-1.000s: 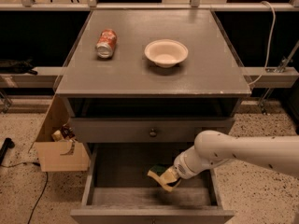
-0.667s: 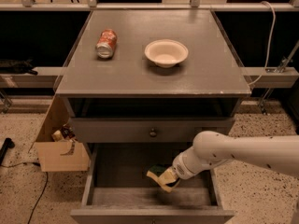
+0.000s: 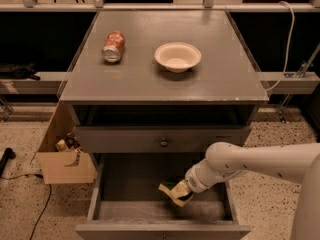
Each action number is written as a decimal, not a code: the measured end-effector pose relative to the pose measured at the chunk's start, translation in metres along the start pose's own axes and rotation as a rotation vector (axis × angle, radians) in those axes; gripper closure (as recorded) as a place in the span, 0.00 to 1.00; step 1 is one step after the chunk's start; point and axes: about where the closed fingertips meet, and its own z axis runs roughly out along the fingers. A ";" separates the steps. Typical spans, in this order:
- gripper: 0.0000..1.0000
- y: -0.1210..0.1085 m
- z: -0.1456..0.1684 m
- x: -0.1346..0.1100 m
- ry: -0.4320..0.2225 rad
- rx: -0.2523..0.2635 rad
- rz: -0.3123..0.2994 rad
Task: Place sponge into middle drawer
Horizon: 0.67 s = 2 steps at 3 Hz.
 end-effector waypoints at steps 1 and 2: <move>1.00 -0.012 0.010 0.004 0.007 0.003 0.027; 1.00 -0.020 0.018 0.009 0.007 0.007 0.047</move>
Offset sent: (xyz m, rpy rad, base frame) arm 0.0098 -0.0189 -0.0373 -0.0100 0.0286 -0.0690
